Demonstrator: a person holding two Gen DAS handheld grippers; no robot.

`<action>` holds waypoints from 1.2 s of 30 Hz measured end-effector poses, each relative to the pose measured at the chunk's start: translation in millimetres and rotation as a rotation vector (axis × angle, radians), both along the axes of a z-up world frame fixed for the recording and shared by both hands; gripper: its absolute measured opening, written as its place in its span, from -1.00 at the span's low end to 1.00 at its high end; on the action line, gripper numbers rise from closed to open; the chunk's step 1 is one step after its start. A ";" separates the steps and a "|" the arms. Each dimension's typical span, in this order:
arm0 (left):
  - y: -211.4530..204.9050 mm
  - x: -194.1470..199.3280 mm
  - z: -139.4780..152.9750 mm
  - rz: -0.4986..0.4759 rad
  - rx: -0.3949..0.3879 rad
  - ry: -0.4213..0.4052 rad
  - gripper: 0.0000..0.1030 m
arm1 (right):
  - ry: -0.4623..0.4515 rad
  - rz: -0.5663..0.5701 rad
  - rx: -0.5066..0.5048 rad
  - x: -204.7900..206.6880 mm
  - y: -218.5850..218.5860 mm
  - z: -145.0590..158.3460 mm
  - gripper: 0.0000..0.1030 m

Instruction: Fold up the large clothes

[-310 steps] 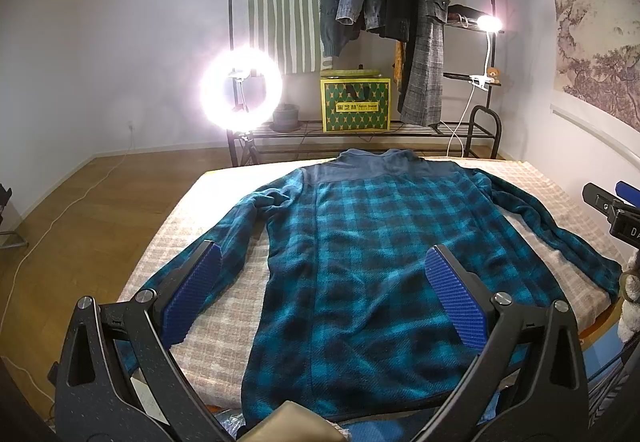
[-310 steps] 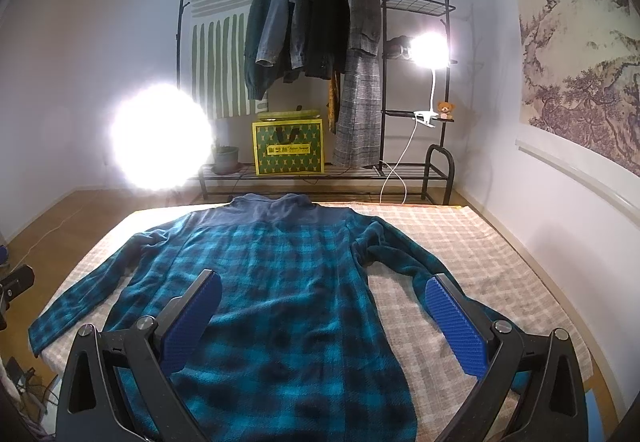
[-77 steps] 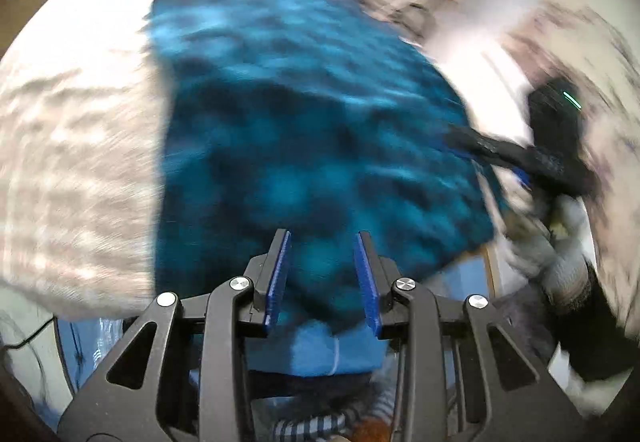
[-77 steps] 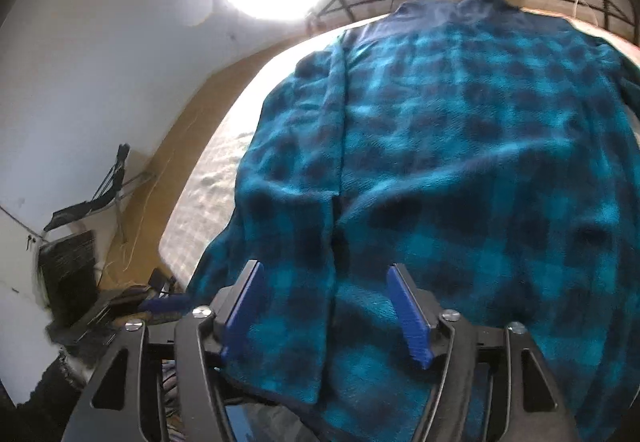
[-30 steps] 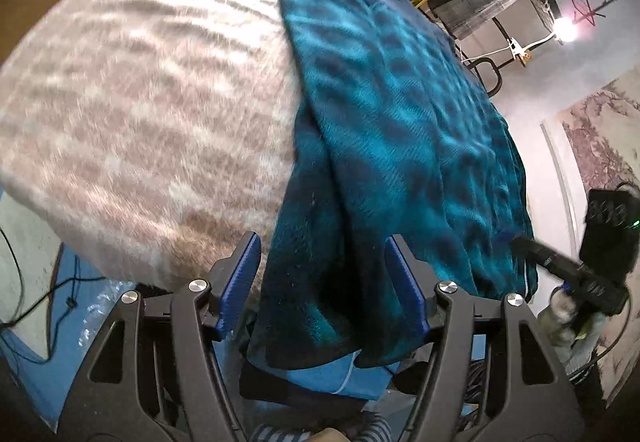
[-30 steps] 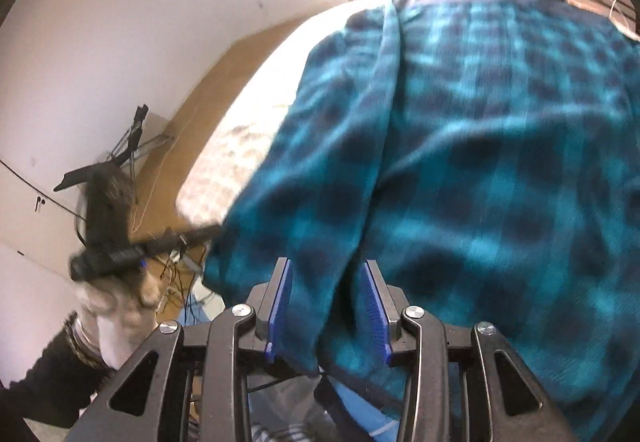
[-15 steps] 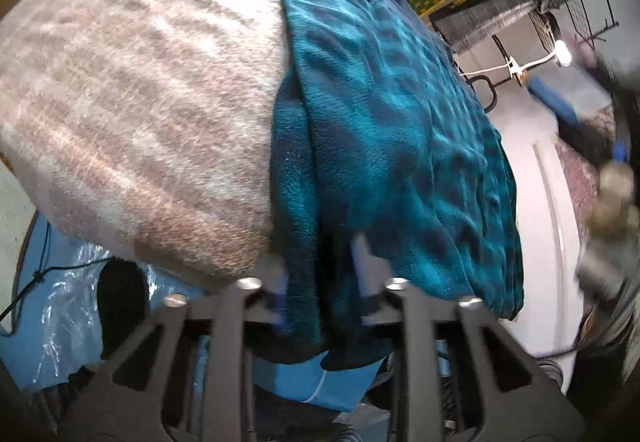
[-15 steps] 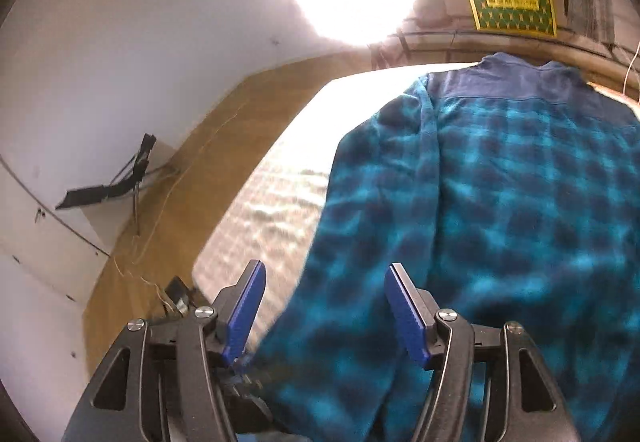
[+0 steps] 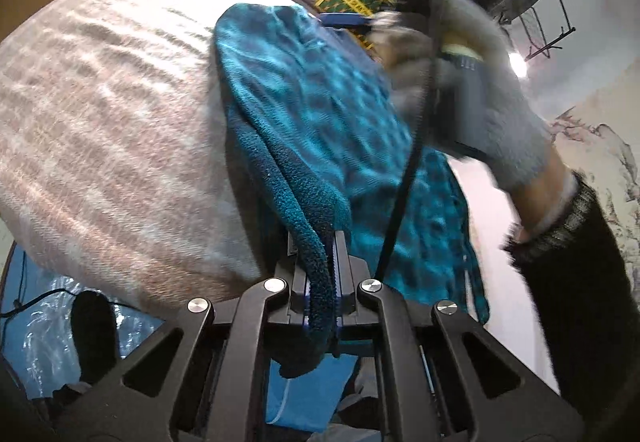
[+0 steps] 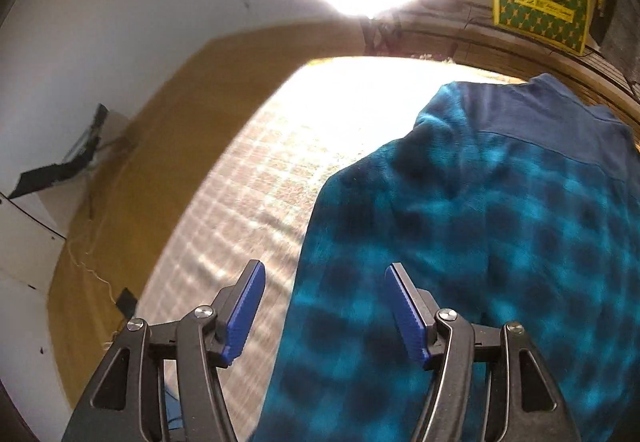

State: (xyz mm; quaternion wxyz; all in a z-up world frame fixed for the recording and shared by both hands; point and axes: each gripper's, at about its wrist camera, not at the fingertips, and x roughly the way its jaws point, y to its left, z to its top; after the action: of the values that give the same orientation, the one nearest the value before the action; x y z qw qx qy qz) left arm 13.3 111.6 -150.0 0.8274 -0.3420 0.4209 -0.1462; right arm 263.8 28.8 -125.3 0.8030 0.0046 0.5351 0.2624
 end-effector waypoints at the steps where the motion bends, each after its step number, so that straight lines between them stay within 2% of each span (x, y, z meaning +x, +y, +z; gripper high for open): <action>1: -0.2 0.8 1.5 -0.001 -0.001 -0.005 -0.90 | 0.005 0.008 -0.015 4.3 7.6 -5.4 0.26; 8: -6.3 7.3 12.2 -0.005 0.008 -0.040 -0.90 | 0.031 0.118 -0.200 22.2 67.0 -48.3 0.28; 13: -12.6 9.7 15.1 -0.013 0.019 -0.052 -0.91 | 0.003 0.178 -0.406 22.7 93.9 -78.7 0.29; 16: -15.0 9.6 17.7 -0.016 0.033 -0.059 -0.91 | 0.015 0.180 -0.446 25.5 96.0 -93.4 0.28; 20: -17.6 10.1 18.3 -0.017 0.040 -0.061 -0.91 | -0.013 0.197 -0.469 23.1 96.2 -97.9 0.31; 22: -22.6 9.7 20.6 -0.021 0.053 -0.067 -0.91 | -0.020 0.197 -0.469 22.1 92.8 -97.2 0.20; 23: -25.1 9.2 22.3 -0.023 0.062 -0.072 -0.91 | -0.027 0.195 -0.474 21.5 91.1 -96.5 0.07; 25: -29.6 8.8 25.4 -0.029 0.079 -0.080 -0.91 | -0.041 0.189 -0.486 22.4 86.6 -93.8 -0.23; 27: -28.7 8.6 23.8 -0.034 0.085 -0.081 -0.91 | -0.054 0.182 -0.500 24.4 81.7 -92.8 -0.69; 28: -30.5 8.7 24.0 -0.036 0.089 -0.081 -0.91 | -0.058 0.180 -0.499 25.4 77.4 -91.6 -0.79; 29: -32.5 8.5 24.4 -0.039 0.093 -0.082 -0.91 | -0.060 0.174 -0.488 26.6 71.8 -89.7 -0.86; 32: -39.0 7.5 27.1 -0.049 0.114 -0.092 -0.92 | -0.055 0.135 -0.412 29.8 56.2 -80.3 -0.89; 36: -50.7 7.3 34.5 -0.070 0.144 -0.120 -0.92 | -0.043 0.058 -0.254 36.5 19.1 -60.5 -0.90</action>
State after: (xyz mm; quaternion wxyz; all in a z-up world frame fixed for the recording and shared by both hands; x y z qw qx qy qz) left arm 20.6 60.9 -115.5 0.8679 -0.2574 0.3916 -0.1647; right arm 300.3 48.0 -185.8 0.8005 -0.1182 0.5464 0.2160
